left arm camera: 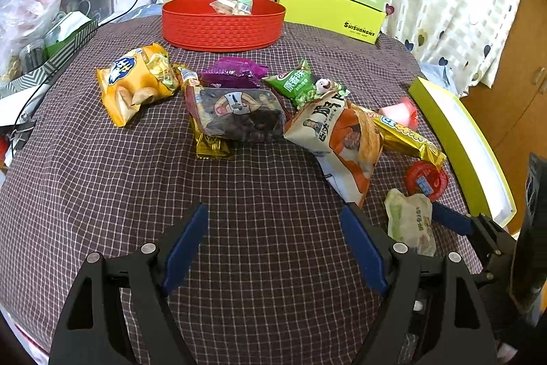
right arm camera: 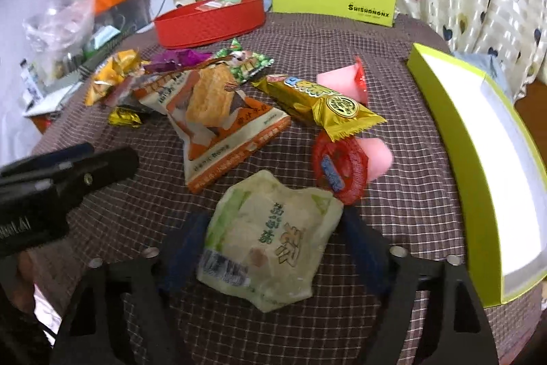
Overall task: Organize snacks
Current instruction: 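Grasp the pale green bread bag with the right tool while the left tool grasps the white-orange chip bag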
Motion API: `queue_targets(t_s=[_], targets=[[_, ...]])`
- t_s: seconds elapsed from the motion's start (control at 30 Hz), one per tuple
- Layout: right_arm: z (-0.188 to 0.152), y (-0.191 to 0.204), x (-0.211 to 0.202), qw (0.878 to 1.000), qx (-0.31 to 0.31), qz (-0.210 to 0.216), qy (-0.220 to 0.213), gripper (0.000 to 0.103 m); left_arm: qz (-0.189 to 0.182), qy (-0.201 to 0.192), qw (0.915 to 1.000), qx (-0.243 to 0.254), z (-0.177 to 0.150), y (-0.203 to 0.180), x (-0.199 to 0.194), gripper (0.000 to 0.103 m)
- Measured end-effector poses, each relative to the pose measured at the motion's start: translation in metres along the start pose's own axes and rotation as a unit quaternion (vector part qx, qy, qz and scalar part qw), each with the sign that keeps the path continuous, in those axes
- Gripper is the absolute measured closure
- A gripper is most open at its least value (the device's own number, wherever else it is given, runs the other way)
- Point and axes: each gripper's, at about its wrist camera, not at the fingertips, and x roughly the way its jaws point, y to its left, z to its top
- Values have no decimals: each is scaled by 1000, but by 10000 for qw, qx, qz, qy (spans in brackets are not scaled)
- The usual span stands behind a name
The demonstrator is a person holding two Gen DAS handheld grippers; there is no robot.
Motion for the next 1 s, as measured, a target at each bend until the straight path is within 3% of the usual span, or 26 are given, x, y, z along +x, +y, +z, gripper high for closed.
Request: queue_targets(t_s=[0.13,0.37,0.63,1.0], targets=[[0,-6,-2,10000,18,2,-5,38,-228,43,9997,-27,6,-3,3,23],[-3,-17,-7,9998,98,162,-16,45,-708,148,9973,-122,21,-14,18,23],[-4,-23,-19,9997,60,203,-155,47,-873,318,9935,-662,38,-15,40,23],[-4,-30,-33,9992,150,227,-276,47,-1058,397,9906,-775,50,-28,59,23]])
